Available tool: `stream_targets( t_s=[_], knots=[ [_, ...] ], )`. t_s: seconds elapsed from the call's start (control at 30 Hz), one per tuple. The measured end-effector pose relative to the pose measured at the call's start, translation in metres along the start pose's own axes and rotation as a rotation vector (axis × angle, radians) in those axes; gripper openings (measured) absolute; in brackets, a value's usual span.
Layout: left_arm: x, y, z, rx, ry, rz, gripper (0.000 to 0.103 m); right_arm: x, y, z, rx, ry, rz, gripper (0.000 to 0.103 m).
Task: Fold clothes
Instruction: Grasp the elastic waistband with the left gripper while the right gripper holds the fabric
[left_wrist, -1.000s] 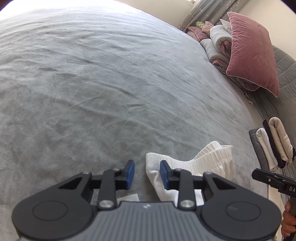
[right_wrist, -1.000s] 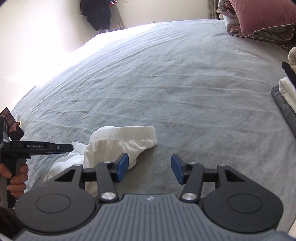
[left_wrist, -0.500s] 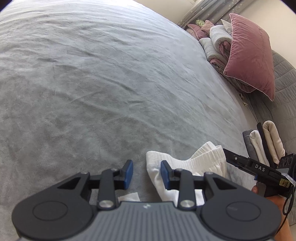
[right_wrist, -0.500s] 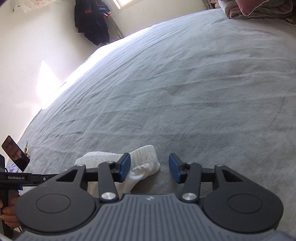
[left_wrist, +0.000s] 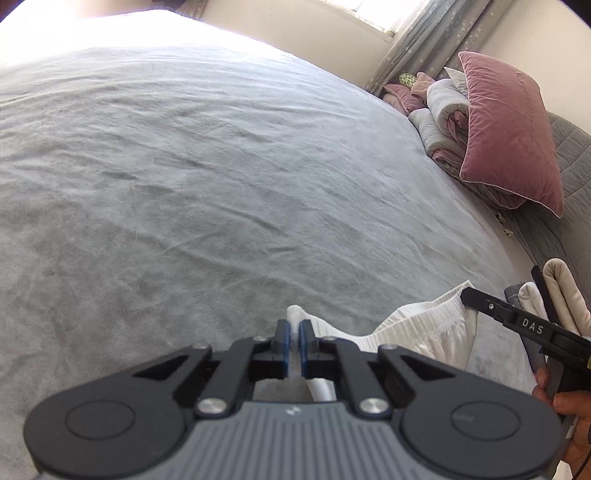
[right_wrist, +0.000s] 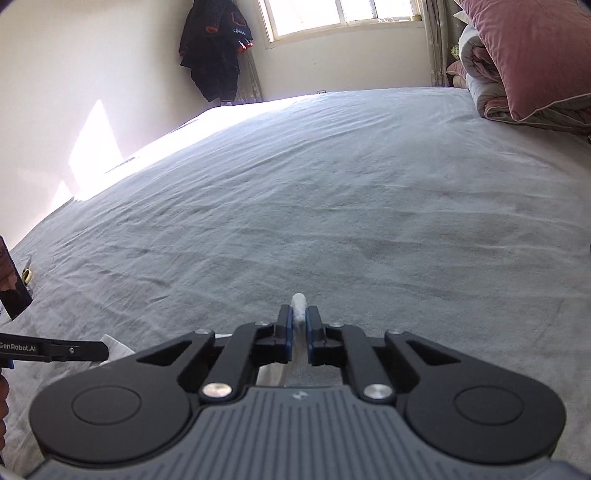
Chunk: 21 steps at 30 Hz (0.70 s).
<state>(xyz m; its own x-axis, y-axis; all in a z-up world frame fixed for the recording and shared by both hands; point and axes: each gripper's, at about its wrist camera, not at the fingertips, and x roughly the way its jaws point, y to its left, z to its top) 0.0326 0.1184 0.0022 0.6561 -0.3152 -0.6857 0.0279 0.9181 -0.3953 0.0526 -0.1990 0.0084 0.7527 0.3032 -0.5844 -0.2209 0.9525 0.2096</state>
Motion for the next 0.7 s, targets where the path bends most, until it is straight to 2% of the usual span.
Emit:
stream_targets(
  t_s=[0.2,0.4,0.7],
  knots=[
    [-0.027,0.015,0.012,0.038,-0.12,0.14,0.005,0.024,0.045,0.035,-0.102,-0.042,-0.001,0.008],
    [-0.051,0.041,0.022,0.069,-0.224,0.312,0.005,0.065,0.117,0.058,-0.227,-0.062,0.027,0.008],
    [-0.077,0.117,0.037,-0.057,-0.237,0.472,0.005,0.133,0.227,0.065,-0.373,-0.05,0.116,0.008]
  ],
)
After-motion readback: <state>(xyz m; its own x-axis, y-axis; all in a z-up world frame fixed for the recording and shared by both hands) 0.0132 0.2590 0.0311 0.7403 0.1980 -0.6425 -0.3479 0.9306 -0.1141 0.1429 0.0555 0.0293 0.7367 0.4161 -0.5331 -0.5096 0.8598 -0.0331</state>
